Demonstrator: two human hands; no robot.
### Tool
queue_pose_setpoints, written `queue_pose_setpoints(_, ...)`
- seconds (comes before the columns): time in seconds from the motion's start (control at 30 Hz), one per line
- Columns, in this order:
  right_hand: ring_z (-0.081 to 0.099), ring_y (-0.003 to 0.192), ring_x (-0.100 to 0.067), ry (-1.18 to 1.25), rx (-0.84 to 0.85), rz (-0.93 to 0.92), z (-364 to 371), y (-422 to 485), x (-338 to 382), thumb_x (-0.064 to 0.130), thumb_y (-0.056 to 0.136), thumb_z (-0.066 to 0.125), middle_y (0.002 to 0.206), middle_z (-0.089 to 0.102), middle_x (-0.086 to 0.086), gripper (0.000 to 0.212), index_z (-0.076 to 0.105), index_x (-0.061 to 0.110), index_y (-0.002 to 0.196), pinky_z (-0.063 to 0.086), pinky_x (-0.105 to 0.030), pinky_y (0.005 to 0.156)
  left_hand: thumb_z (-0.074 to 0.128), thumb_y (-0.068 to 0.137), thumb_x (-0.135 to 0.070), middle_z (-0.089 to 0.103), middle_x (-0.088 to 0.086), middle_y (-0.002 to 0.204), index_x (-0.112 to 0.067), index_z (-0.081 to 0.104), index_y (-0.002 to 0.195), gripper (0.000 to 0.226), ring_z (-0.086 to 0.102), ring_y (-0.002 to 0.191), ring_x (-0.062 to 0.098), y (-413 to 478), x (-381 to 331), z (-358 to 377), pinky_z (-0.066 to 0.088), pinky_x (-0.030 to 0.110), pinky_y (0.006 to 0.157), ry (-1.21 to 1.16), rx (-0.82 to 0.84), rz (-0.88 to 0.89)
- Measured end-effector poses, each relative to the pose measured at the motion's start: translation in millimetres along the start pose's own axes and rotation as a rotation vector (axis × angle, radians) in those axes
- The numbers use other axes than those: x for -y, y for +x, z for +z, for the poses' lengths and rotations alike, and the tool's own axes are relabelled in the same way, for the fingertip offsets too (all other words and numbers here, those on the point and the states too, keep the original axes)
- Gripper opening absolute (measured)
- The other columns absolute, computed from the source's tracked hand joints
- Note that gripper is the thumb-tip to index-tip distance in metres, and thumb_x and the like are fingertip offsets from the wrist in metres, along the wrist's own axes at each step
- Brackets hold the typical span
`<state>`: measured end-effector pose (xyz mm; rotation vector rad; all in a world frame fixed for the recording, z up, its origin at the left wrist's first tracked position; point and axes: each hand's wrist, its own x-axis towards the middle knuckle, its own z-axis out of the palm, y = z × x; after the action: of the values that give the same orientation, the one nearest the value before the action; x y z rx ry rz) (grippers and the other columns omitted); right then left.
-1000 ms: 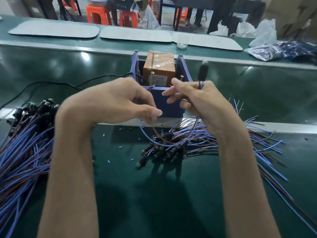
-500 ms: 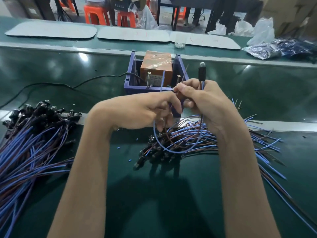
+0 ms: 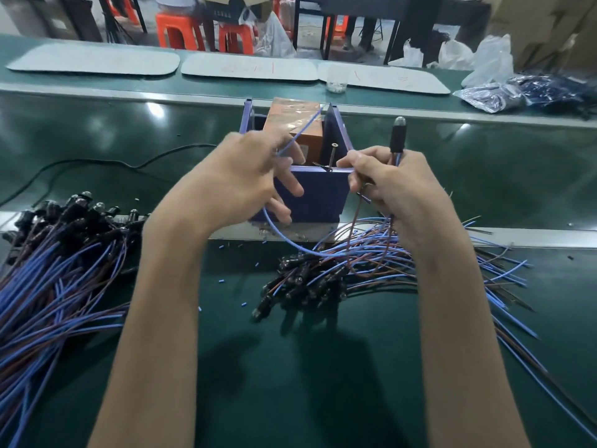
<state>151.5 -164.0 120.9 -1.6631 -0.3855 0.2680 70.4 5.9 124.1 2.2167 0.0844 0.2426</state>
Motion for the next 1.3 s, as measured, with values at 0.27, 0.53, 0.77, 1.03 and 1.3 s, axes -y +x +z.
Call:
queue_pose_setpoints(0.27,0.038,0.031,-0.001,0.127,-0.067,-0.012,-1,0,3,0.002,0.095,0.051,0.055,0.048,-0.006,0.013,0.061,0.011,0.097,0.03,-0.006,0.037,0.059,0.095,-0.014,0.073,-0.005,0.067,-0.041,0.062,0.099,0.027,0.052,0.04,0.01,-6,5,-13,0.047,0.012,0.049,-0.02,-0.196,0.002)
queue_pose_setpoints(0.53,0.037,0.032,-0.001,0.089,-0.141,-0.014,-1,4,-2,0.0,0.095,0.05,0.055,0.045,-0.006,0.02,0.068,0.006,0.099,0.028,-0.007,0.036,0.047,0.099,-0.008,0.071,-0.002,0.063,-0.011,0.047,0.098,0.004,0.059,0.037,0.016,0,-1,-8,0.046,0.018,0.04,0.011,-0.341,-0.114)
queue_pose_setpoints(0.77,0.034,0.03,-0.002,0.086,-0.185,0.019,-3,8,-7,0.0,0.093,0.05,0.046,0.047,0.002,0.023,0.069,0.011,0.085,0.025,-0.008,0.035,0.057,0.085,-0.017,0.072,-0.005,0.069,-0.022,0.065,0.075,0.013,0.07,0.059,0.009,0,6,-10,0.057,0.026,0.071,0.147,-0.56,-0.234)
queue_pose_setpoints(1.03,0.034,0.033,-0.002,-0.045,-0.172,0.076,-1,14,-22,0.003,0.091,0.048,0.041,0.05,0.008,0.028,0.069,0.015,0.077,0.024,-0.009,0.035,0.062,0.079,-0.022,0.07,-0.012,0.061,-0.026,0.067,0.065,0.015,0.069,0.072,0.004,-2,11,-8,0.054,0.033,0.087,0.159,-0.471,-0.39)
queue_pose_setpoints(1.3,0.04,0.033,0.001,-0.138,-0.12,0.057,-1,17,-29,0.006,0.093,0.049,0.043,0.052,0.009,0.028,0.07,0.017,0.077,0.027,-0.006,0.036,0.063,0.081,-0.018,0.068,-0.02,0.059,-0.023,0.069,0.066,0.017,0.061,0.05,-0.007,1,15,-4,0.054,0.028,0.084,0.114,-0.388,-0.351)
